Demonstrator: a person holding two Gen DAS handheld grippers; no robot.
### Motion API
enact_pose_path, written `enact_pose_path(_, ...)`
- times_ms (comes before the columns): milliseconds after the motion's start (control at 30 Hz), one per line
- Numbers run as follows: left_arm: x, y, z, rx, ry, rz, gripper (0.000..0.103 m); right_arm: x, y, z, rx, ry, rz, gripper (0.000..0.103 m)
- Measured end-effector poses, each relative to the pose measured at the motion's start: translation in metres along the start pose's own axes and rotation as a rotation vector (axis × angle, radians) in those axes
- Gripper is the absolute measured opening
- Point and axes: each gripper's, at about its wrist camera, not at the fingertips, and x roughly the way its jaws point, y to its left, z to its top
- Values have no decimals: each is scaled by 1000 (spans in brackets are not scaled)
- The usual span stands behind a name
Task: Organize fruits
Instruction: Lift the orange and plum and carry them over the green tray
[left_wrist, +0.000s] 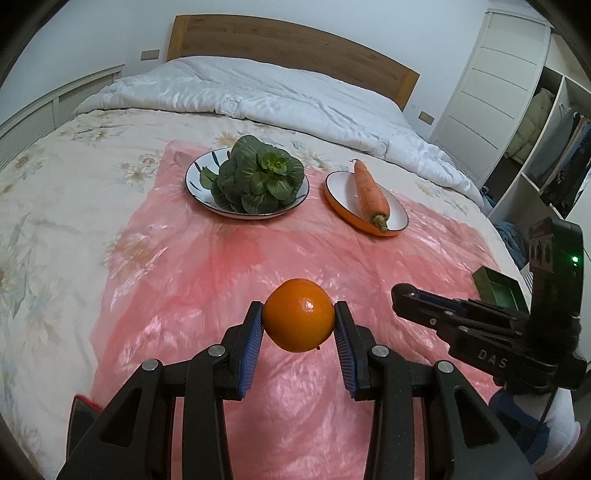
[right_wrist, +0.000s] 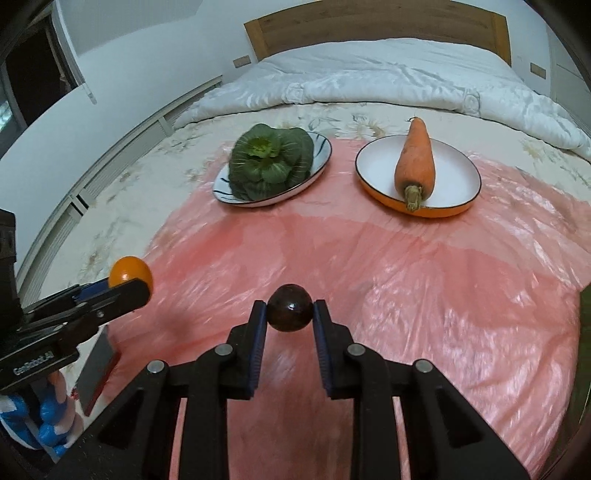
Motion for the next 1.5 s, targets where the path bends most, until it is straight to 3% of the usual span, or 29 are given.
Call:
enact_pose_path(367,-49,-26,-33,46,-2,-9,33,-63,17,-64,28,-17,40,87)
enact_pose_path(700,-78,-77,-78,105,44,-66,33,-129,7,-136,86,-39,32,87)
enact_pose_path(1233,-65,-215,-140,279,239,-247,33,-240,-113,-259,333,-130,-126,87)
enact_pose_path(1500,-36,-293,-136,374,305,-317,33,-288,-174,-277,411,-215,-218,87)
